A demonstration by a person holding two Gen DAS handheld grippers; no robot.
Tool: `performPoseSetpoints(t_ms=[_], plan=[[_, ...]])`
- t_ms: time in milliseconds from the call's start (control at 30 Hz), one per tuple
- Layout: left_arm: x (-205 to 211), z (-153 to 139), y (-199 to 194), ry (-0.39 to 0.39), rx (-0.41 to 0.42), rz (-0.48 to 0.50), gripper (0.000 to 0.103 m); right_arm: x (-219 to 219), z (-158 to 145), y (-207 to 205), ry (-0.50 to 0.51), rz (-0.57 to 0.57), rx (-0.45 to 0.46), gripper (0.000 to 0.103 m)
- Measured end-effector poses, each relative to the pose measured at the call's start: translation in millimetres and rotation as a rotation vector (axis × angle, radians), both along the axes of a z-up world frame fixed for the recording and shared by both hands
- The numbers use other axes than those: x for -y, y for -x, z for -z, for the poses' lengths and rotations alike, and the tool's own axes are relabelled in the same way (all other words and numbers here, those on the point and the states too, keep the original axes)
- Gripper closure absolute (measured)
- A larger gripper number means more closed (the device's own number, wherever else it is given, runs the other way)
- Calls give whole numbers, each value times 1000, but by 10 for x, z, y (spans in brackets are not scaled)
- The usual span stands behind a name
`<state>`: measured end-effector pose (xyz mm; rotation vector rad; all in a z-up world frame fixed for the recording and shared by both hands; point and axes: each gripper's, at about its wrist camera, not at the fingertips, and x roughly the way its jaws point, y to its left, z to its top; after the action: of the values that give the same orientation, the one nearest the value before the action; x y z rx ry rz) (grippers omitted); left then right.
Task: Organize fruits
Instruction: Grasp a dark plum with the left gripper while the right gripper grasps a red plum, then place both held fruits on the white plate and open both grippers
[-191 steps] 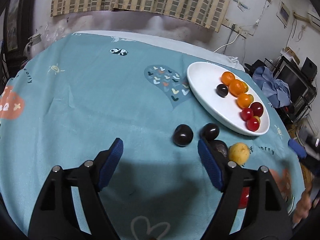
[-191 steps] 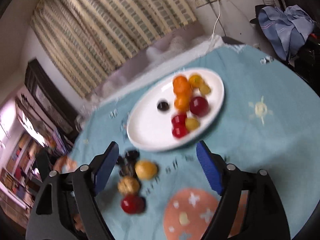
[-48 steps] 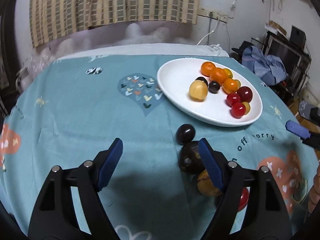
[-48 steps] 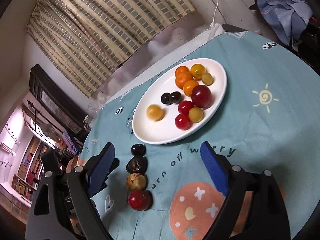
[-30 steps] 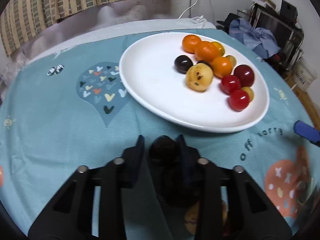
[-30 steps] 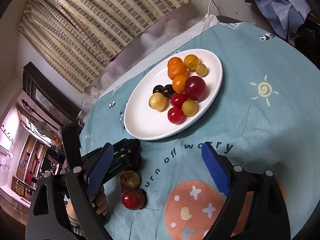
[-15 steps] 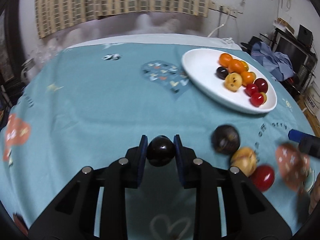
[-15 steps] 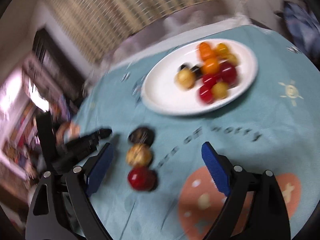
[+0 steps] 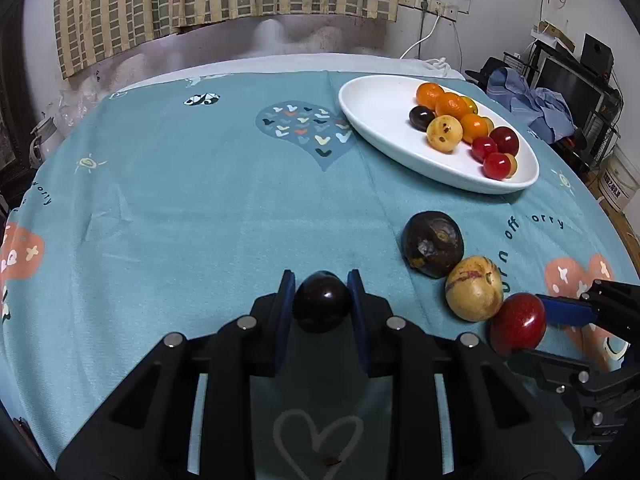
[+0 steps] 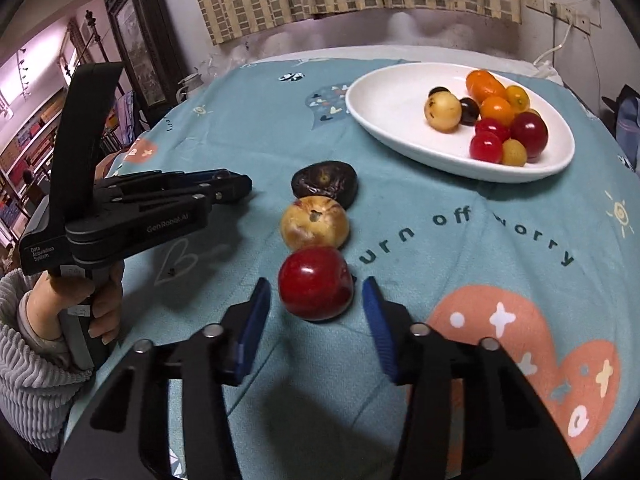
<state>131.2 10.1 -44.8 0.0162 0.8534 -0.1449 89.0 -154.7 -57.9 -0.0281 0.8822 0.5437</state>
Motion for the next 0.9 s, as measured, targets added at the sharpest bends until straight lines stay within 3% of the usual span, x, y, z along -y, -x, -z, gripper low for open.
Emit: performPoseSetpoints(t_ms=[100,300,467,667,767,900], plan=[[13,25,-4,-4,-5,1,76,-31,18,-13,-13,-13,-5,64],[13,31,5,4,2,2,76,62,-111,-3,-52,16,26,64],[1,0,27,10,20,-6,76,95,-86,-45,-69,28,1,64],[66,-179,54,30,64,18,76,356,-331,-60,-144,101,63,64],[164,-350,-96,53,81,35,76,576,-459,-160,-193,158,78,64],[462,-520,-486,27,98,79,76,738,-657,-446,-195,212,101,64]])
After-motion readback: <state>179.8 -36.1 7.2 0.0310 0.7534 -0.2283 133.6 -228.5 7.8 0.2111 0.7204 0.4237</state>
